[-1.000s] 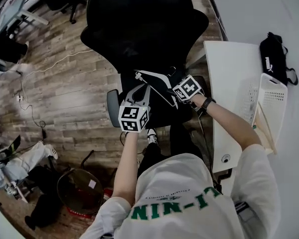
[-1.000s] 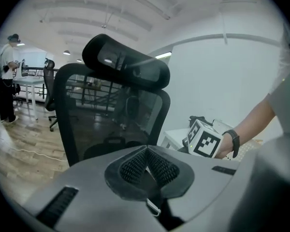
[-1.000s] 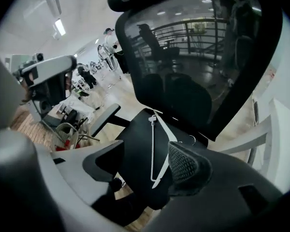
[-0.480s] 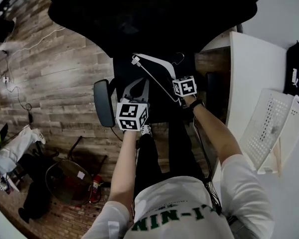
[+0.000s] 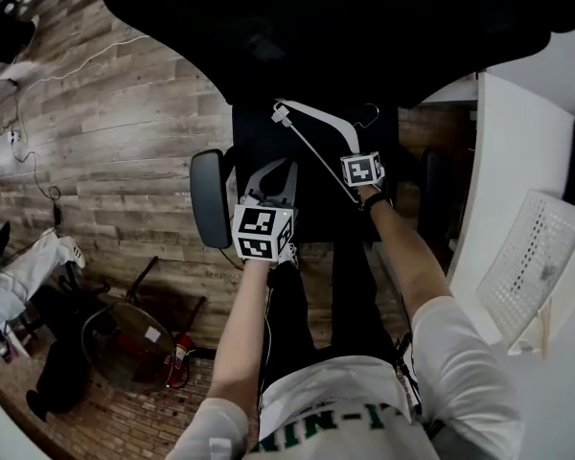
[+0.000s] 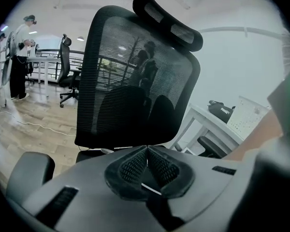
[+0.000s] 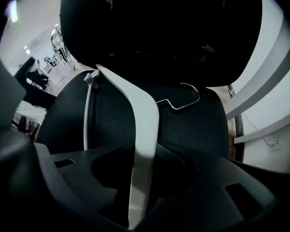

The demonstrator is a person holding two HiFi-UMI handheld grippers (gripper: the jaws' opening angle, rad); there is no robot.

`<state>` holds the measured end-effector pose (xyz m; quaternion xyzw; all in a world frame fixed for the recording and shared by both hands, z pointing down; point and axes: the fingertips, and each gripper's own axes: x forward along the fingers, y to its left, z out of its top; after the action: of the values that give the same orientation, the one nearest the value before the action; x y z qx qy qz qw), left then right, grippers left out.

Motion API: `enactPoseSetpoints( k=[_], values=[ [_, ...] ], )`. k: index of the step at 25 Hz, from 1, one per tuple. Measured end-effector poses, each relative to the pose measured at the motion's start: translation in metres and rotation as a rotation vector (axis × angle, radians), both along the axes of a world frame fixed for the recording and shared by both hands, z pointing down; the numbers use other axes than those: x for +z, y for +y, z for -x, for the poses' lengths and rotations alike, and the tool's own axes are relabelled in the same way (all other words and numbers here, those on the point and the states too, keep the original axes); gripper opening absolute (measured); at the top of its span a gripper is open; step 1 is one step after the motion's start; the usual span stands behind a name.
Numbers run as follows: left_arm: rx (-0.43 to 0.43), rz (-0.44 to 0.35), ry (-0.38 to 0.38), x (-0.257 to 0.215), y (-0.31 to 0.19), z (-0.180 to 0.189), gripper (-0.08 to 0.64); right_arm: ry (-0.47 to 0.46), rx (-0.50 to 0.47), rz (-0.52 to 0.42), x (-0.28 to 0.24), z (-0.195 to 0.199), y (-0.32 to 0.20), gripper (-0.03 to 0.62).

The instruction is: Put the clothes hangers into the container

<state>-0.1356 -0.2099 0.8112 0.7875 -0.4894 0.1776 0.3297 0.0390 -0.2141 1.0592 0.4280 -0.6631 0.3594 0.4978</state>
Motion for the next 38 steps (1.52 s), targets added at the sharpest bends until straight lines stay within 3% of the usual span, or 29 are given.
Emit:
enactPoseSetpoints(
  k=[9,18,30,38],
  values=[
    [0.017,-0.035,-0.019,-0.036,0.001,0.008,0.015,-0.04,0.067,-0.026,-0.059,0.005,0.006,0.138],
    [0.031,-0.033,-0.02,-0.078,0.015,0.002,0.015,-0.033,-0.02,0.017,-0.126,-0.009,0.046,0.138],
    [0.033,-0.085,-0.016,-0.165,0.047,0.007,0.015,-0.092,-0.028,-0.164,-0.276,-0.014,0.051,0.14],
    [0.053,-0.192,0.006,-0.252,0.054,-0.003,0.015,-0.154,-0.056,-0.336,-0.401,-0.009,0.055,0.14]
  ],
)
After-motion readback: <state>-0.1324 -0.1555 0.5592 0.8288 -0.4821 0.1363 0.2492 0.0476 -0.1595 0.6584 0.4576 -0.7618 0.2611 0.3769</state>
